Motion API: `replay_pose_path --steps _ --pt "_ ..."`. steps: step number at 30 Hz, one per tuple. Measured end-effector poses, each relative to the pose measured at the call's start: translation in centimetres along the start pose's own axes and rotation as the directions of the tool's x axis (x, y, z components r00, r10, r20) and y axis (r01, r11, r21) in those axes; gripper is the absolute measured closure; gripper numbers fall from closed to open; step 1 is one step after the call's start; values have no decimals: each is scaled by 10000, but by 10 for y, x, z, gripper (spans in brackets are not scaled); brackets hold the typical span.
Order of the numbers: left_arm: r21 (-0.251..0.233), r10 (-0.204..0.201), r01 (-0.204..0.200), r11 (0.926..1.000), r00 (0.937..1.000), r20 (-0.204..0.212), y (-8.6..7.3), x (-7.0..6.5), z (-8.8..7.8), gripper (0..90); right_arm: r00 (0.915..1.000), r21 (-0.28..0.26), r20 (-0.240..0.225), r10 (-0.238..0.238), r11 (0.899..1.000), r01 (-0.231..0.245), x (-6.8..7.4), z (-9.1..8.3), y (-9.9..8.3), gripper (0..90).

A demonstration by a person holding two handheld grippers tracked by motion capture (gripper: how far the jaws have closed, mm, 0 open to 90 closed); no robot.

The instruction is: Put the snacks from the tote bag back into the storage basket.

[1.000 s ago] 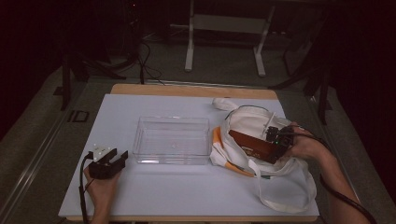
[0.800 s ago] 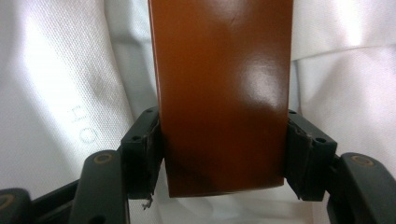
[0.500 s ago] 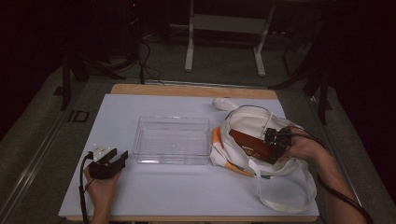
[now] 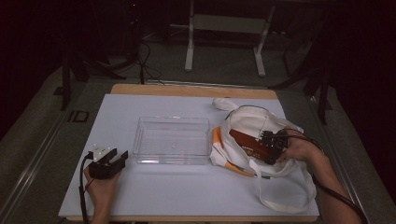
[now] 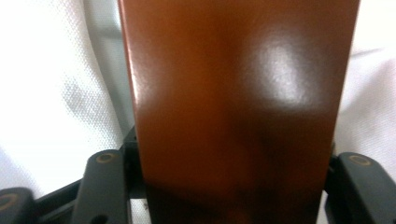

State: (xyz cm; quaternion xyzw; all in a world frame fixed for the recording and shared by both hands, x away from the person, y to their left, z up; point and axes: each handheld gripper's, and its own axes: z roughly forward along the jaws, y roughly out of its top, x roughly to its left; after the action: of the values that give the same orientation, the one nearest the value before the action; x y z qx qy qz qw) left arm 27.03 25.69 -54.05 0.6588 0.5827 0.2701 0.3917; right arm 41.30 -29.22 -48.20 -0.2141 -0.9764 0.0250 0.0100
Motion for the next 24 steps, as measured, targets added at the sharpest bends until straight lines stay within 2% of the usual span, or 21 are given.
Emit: replay_pose_path --steps 14,24 --pt "3 2 -2 10000 10000 2 0 0 0 517 9996 -3 -119 -253 9997 253 1 -8 -2 432" --pt "-5 4 -4 10000 10000 -10 0 0 0 517 9999 -461 -134 -96 9989 90 -1 -19 -12 432"
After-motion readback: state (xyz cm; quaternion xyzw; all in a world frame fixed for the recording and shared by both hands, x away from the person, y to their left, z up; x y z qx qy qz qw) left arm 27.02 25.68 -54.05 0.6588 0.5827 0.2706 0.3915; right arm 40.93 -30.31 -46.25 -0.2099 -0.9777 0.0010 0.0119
